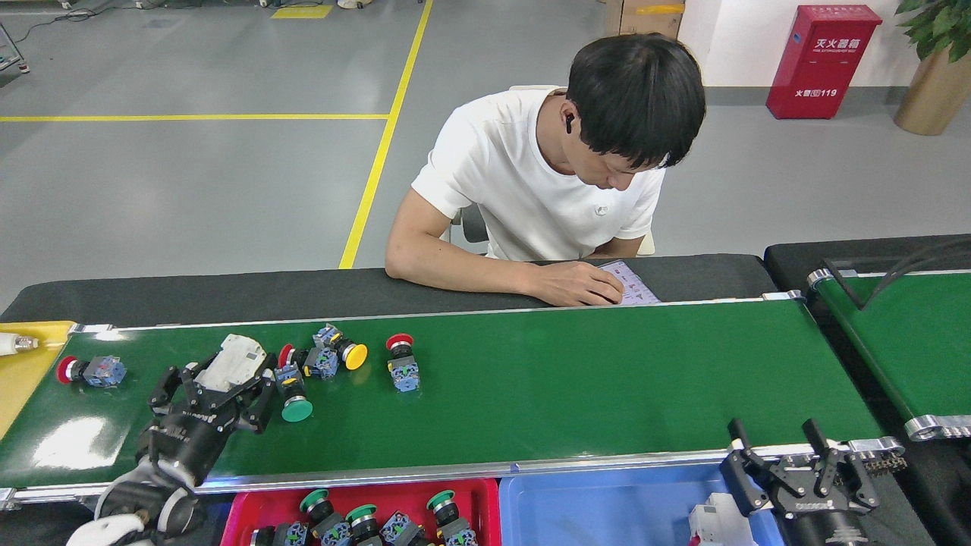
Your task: Pick switch part from conveyor to tray
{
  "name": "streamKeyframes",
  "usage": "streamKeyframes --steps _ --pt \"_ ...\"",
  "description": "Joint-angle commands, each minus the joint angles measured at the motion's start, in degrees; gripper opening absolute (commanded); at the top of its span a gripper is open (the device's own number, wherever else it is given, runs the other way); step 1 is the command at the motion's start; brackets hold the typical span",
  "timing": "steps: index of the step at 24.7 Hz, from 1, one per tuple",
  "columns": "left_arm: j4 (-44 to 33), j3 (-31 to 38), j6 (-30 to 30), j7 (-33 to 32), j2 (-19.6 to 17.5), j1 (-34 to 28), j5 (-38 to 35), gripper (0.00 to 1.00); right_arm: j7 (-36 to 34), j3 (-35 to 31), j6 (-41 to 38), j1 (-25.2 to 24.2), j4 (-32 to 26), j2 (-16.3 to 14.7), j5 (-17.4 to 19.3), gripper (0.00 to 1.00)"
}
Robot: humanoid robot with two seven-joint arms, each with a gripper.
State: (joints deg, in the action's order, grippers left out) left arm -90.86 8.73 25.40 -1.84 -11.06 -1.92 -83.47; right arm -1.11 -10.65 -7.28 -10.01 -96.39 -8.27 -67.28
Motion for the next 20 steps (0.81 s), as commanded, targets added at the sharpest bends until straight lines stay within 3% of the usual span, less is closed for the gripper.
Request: streamKeyframes --steps 1,6,10,12,15,17,18,20 --pt "-5.6 -0.9 3.1 -0.1 0.3 -3.6 0.0 0.11 0.3 -1.5 -0.1 0.6 -0.3 -0.6 0.3 0.99" --pt "-10.7 -15.5 5.1 -0.2 0.1 -7.4 -1.0 0.12 0.1 -4.2 -0.2 0.5 0.2 -0.7 0.3 0.99" --pt "-10.7 -26.0 5.9 -2.2 0.6 -1.8 -6.0 0.13 0.1 -4.8 -0.3 0.5 1.2 -0.8 0.3 0.99" --pt "-10.6 -32.5 7.0 -3.4 2.3 0.8 -10.1 0.14 0.1 -4.7 -0.9 0.5 1.6 -0.8 0.3 0.99" --pt "-9.2 -39.4 7.0 -6.4 10.2 3.6 -19.2 0.19 0.1 -4.7 -2.7 0.5 1.6 -0.8 0.3 0.99" --pt "-5.9 -40.6 6.9 -6.6 15.0 4.0 -25.7 0.36 0.1 -4.8 -3.1 0.4 1.7 -0.8 0.3 0.99" --pt "-4.8 -40.9 6.6 -6.6 17.2 4.1 -28.4 0.62 0.1 -4.8 -3.1 0.5 1.7 -0.8 0.3 0.99" --pt "-4.9 -41.6 5.7 -6.6 18.2 4.1 -30.2 1.0 0.1 -4.7 -3.1 0.5 1.7 -0.7 0.3 0.99"
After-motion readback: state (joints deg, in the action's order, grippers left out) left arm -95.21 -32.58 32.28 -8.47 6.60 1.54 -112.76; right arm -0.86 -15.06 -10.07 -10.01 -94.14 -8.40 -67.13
